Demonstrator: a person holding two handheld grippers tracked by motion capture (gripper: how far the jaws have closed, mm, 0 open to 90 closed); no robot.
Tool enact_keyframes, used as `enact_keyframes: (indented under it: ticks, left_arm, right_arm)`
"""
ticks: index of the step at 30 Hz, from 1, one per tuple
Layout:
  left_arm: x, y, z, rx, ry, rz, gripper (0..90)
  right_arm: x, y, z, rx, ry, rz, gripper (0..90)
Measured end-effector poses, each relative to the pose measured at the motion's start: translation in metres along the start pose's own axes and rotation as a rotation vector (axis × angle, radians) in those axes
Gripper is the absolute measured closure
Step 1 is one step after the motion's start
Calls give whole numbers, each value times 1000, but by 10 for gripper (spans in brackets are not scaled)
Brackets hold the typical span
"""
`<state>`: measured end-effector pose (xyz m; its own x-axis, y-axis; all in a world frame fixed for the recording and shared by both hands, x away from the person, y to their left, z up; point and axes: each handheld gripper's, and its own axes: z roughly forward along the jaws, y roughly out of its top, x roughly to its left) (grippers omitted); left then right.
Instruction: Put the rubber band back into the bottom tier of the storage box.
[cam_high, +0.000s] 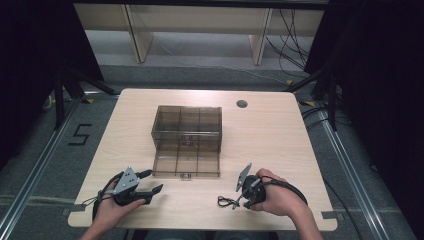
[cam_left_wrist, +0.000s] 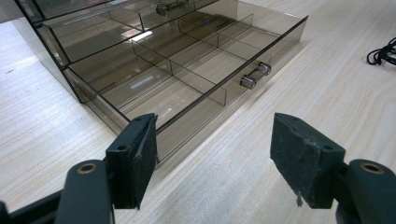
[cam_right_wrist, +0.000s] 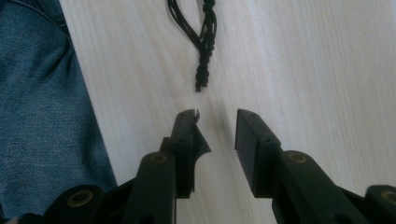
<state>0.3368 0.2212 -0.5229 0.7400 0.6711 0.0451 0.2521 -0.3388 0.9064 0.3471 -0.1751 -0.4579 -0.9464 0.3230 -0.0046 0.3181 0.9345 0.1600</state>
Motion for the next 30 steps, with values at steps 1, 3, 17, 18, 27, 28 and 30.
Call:
enact_keyframes:
  ticks: [1,3,17,18,27,28,30]
  left_arm:
    - [0,0,-1,7,4,2,315]
    - [0,0,-1,6,4,1,316]
    - [0,0,0,3,0,0,316]
    - [0,0,0,1,0,-2,316]
    - [0,0,0,0,1,-3,316]
    - [0,0,-1,1,4,-2,315]
    - [0,0,-1,0,4,-2,316]
  right_arm:
    - [-1,1,1,-4,6,-25,695]
    - [0,3,0,11,6,-10,696]
    - [1,19,6,34,18,-40,706]
    - [1,20,6,36,20,-44,709]
    - [1,31,9,49,26,-61,723]
    - [1,33,10,46,28,-66,726]
    - [1,36,10,54,24,-66,731]
